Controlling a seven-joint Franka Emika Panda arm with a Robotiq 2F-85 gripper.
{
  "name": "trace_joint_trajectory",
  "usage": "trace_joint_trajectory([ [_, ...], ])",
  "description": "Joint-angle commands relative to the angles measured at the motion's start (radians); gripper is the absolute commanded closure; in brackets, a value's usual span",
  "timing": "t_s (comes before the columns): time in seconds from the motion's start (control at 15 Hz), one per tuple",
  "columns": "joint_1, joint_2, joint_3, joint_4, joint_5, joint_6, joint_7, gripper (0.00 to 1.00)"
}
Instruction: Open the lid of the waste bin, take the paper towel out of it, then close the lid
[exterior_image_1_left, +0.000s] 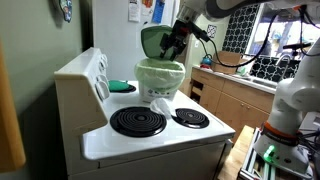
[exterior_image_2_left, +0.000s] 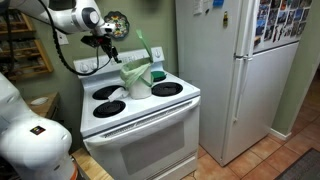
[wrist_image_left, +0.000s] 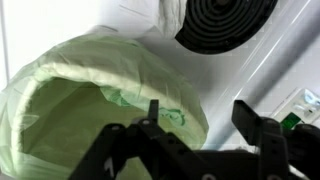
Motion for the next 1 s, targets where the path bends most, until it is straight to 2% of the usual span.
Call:
trace_joint_trajectory([
  [0.0,-0.011,-0.009,0.007,0.005,-0.001,0.013,0.011,0.18],
  [0.07,-0.013,-0.016,0.007,0.005,-0.002,0.017,0.016,0.09],
  [0.13,-0.014,-0.02,0.007,0.005,-0.002,0.017,0.017,0.07],
  [0.33,-0.015,-0.021,0.008,0.005,-0.002,0.018,0.019,0.07],
  [0.47,-0.006,-0.02,-0.001,0.01,0.024,0.024,-0.014,0.0],
  [0.6,0.01,-0.022,-0.019,0.027,0.056,0.042,-0.133,0.0],
  [0.93,0.025,-0.022,-0.068,0.098,0.153,-0.007,-0.481,0.0],
])
